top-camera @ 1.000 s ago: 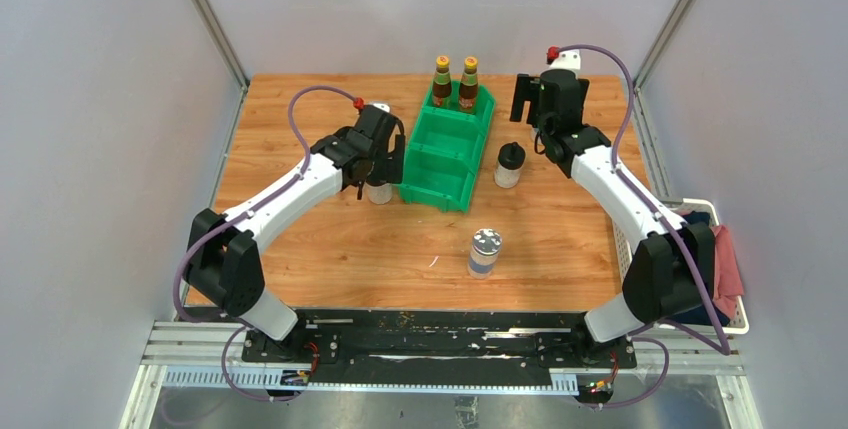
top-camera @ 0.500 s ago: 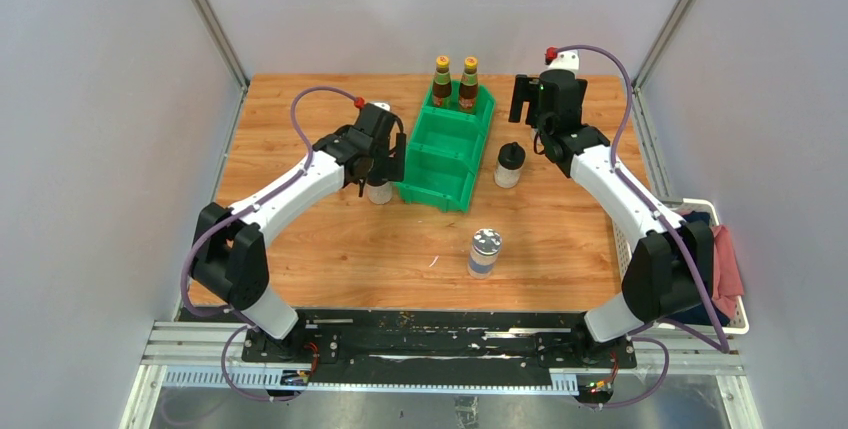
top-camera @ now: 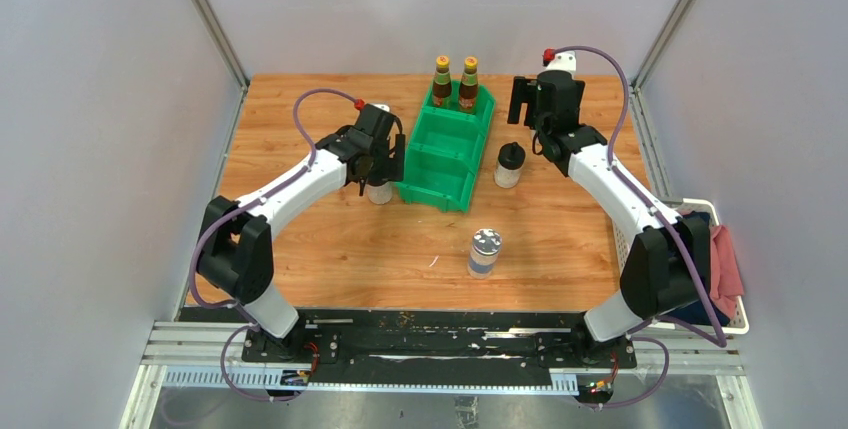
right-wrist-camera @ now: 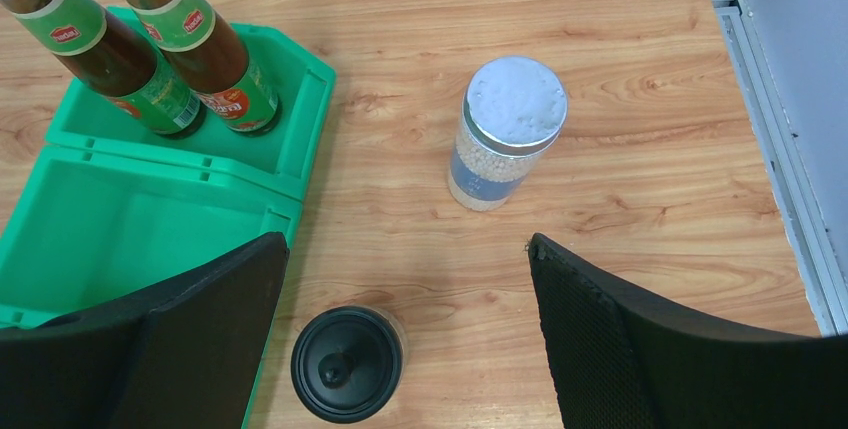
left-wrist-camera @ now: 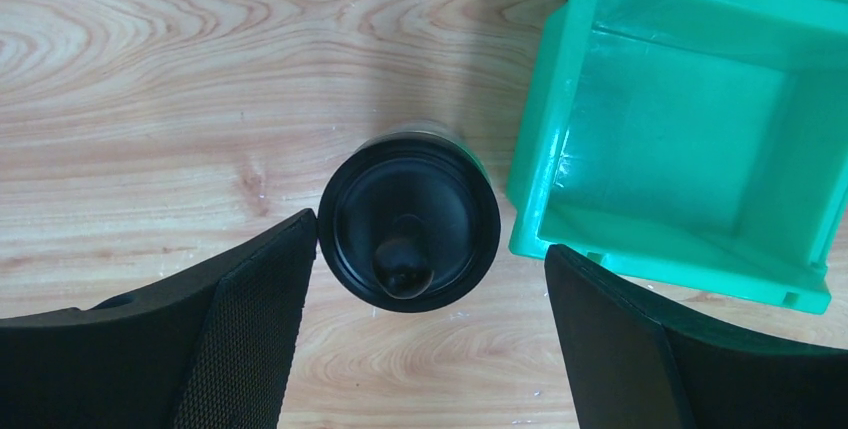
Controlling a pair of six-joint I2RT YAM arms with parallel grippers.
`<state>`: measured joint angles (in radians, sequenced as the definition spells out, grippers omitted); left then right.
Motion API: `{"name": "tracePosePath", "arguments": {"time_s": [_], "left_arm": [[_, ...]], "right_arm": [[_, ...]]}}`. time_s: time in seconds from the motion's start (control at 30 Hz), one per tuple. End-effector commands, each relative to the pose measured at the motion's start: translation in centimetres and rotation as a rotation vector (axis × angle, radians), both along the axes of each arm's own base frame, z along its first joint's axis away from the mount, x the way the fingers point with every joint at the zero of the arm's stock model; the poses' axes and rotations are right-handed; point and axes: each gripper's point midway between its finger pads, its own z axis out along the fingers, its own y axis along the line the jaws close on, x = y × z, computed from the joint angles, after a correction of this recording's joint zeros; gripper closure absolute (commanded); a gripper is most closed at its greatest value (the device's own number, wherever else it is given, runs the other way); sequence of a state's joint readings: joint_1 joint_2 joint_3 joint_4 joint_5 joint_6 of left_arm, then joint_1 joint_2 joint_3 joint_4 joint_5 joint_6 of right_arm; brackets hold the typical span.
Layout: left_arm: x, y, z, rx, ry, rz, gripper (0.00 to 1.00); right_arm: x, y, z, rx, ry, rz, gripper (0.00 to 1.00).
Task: Organize the condiment bottles
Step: Pick up the bottle from the center of the board.
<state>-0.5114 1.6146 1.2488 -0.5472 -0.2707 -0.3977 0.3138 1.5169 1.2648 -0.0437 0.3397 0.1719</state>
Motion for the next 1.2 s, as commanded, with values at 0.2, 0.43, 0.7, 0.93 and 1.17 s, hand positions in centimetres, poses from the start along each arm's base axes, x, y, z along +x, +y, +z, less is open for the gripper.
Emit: {"name": "tracePosePath", "arguments": {"time_s": [0.2, 0.43, 0.7, 0.93, 1.17], "left_arm": [[0.4, 0.2, -0.8, -0.010, 0.009, 0.013, 0.13], [0.4, 0.3, -1.1, -0.007, 0.014, 0.016, 0.15], [0.5, 0.4, -1.4, -0.003, 0.019, 0.020, 0.16], [0.7, 0.5, -1.7, 0.001, 0.027, 0.024, 0.18], [0.8, 0.6, -1.9, 0.002, 0.029, 0.028, 0.19]], "right_arm": [[0.4, 0.0, -0.4, -0.005, 0.001, 0.006, 0.06], [0.4, 0.0, -0.7, -0.005, 0.007, 0.006, 0.06], [0.5, 0.0, -0.8, -0.007, 0.010, 0.004, 0.06], [0.6, 0.0, -0.9, -0.010, 0.012, 0.002, 0.06], [0.7, 0.0, -1.0, -0.012, 0.014, 0.002, 0.05]]}}
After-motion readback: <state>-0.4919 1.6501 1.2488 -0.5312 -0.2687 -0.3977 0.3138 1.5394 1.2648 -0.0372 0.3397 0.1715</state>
